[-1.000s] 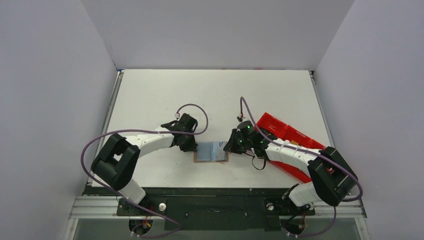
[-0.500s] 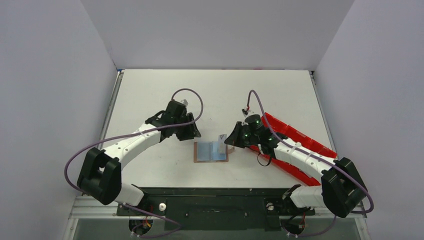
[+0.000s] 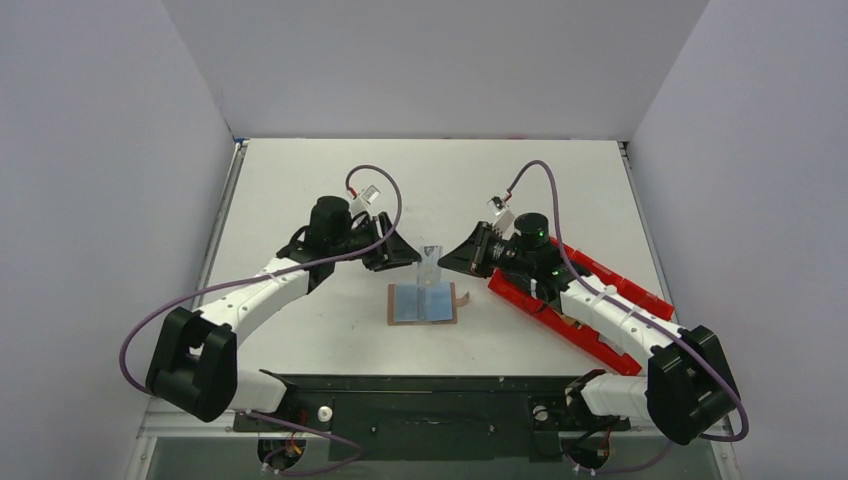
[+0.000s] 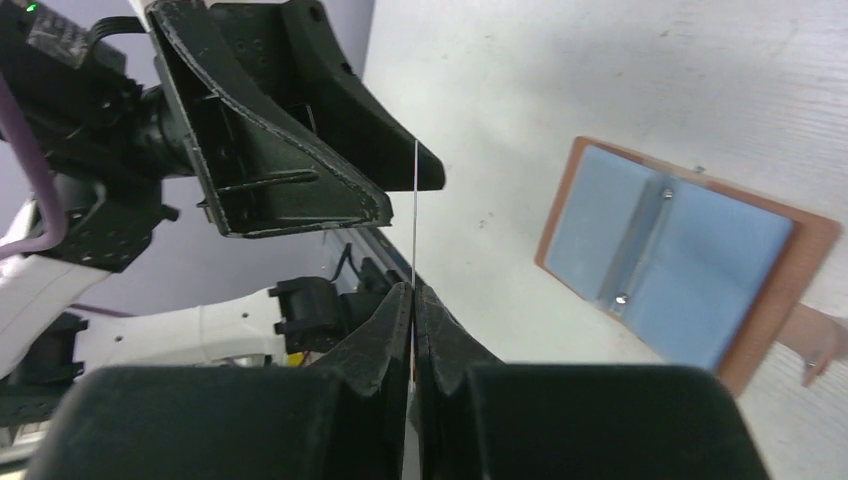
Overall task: Take the credit cards out of the card holder
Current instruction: Place the credit card in the storage box.
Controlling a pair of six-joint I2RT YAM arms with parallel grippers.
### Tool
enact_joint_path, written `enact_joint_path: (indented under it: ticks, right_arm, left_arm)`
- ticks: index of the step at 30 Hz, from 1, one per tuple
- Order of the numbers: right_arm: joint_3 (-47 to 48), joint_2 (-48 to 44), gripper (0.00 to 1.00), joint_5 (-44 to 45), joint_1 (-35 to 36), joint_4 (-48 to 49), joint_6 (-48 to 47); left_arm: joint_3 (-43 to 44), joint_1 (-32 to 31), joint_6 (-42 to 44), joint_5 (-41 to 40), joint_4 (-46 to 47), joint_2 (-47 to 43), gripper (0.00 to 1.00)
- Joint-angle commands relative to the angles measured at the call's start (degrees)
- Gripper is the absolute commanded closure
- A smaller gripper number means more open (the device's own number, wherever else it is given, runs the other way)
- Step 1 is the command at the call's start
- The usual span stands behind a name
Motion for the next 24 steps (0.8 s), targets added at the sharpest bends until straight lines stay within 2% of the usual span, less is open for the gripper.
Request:
enact_joint_path:
  ticks: [1, 8, 10, 12, 13, 14, 15, 17, 19, 24]
  right_arm:
    - [-1.1, -0.9, 1.0, -5.4, -0.3, 8.7, 4.0]
    - [-1.4, -0.2, 1.0, -6.2, -0.3, 10.1, 4.9]
    - [-1.3, -0.1, 1.0, -6.2, -0.3, 10.2, 4.8]
    - [-1.2, 0.0, 1.0, -5.7, -0.2, 10.1, 4.9]
    - [-1.2, -0.2, 1.0, -5.1, -0.2, 10.2, 4.9]
    - [-1.2, -0.2, 0.96, -4.8, -0.2, 10.2, 4.8]
    - [-1.3, -0.1, 0.84, -4.3, -0.1, 10.4, 4.9]
    - [-1.6, 0.1, 0.68, -4.0, 0.2, 12.1, 5.7]
    - [-1.9, 0.5, 0.62, -4.0, 0.6, 13.9, 6.6]
    - [-3.0, 1.3, 0.62, -4.0, 1.8, 18.6, 9.7]
  left_arm:
    - [-1.0, 0.4, -4.4, 8.0, 13.1, -0.9, 0.58]
    - [-2.8, 0.4, -9.5, 11.4, 20.8, 0.6, 0.6]
    - [-2.9, 0.3, -10.1, 12.0, 21.5, 1.2, 0.68]
    - [-3.1, 0.3, -10.5, 12.2, 21.9, 1.5, 0.83]
    - [-3.2, 0.3, -10.9, 12.3, 21.9, 1.6, 0.97]
    - [-3.2, 0.3, -11.1, 12.5, 21.9, 1.8, 1.0]
    - [-3.4, 0.3, -11.7, 12.5, 22.0, 1.8, 1.0]
    - [-4.0, 0.3, -13.8, 12.2, 23.9, 1.8, 1.0]
    - [-4.6, 0.4, -16.2, 12.1, 26.9, 2.0, 1.0]
    - [-5.3, 0.4, -20.3, 11.7, 33.2, 3.1, 1.0]
